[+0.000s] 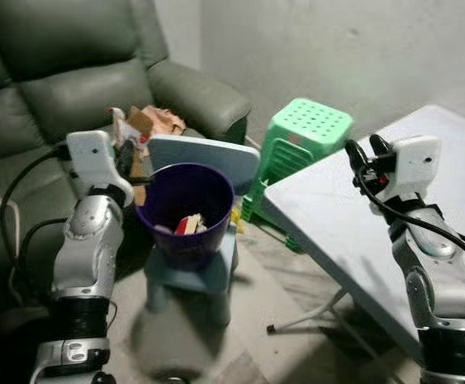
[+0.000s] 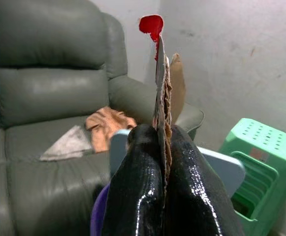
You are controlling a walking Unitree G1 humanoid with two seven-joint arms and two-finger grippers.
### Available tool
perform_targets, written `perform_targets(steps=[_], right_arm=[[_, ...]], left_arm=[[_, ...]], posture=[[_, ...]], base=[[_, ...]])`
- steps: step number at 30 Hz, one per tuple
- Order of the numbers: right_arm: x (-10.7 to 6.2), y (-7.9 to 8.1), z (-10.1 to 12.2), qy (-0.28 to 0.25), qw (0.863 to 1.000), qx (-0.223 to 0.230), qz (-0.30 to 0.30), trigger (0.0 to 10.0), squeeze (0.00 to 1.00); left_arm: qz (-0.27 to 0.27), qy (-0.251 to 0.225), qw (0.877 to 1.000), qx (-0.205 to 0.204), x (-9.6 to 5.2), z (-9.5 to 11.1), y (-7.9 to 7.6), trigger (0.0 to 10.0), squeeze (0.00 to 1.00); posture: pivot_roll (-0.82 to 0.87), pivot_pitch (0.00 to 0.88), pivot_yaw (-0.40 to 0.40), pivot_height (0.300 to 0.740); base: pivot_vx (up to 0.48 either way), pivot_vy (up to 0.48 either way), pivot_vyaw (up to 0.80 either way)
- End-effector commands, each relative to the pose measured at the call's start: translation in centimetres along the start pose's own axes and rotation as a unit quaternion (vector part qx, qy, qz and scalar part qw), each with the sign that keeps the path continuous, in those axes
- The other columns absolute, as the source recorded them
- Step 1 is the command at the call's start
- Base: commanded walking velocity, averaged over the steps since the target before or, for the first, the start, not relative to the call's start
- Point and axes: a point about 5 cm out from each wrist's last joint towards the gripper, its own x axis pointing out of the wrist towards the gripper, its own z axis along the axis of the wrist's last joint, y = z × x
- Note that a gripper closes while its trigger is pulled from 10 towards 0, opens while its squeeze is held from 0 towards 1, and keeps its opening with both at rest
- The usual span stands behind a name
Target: Picking trash to rubbish bin
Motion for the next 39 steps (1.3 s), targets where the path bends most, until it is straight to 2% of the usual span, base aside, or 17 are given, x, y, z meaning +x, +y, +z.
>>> perform_targets(steps=[1,4,13,23,39], right_arm=[[0.1,0.3,0.3,-0.006,1.000,0.000,0.008,10.0,0.00],[0.1,0.7,0.3,-0.008,1.000,0.021,0.022,10.0,0.00],[-0.6,1.9,0.1,0.006,0.996,0.005,0.094,10.0,0.00],[-0.7,1.9,0.2,0.007,0.995,0.007,0.101,10.0,0.00],[-1.2,2.4,0.0,0.016,0.991,0.006,0.134,10.0,0.00]], left_arm=[[0.012,-0.003,1.000,0.000,0.1,0.6,0.6,10.0,0.00],[0.001,-0.001,1.000,-0.004,-0.1,0.4,0.4,10.0,0.00],[0.013,0.028,0.999,-0.021,-0.2,-0.4,0.8,10.0,0.00],[0.002,0.020,0.999,-0.027,-0.2,-0.2,0.7,10.0,0.00],[-0.006,0.015,0.999,-0.033,-0.2,-0.1,0.6,10.0,0.00]], posture=[[-0.07,0.071,-0.087,0.740],[-0.07,0.077,-0.089,0.740],[-0.08,0.088,-0.095,0.740],[-0.08,0.094,-0.097,0.740],[-0.09,0.097,-0.098,0.740]], base=[[0.000,0.000,0.80],[0.000,0.000,0.27],[0.000,0.000,0.00],[0.000,0.000,0.00],[0.348,0.000,0.00]])
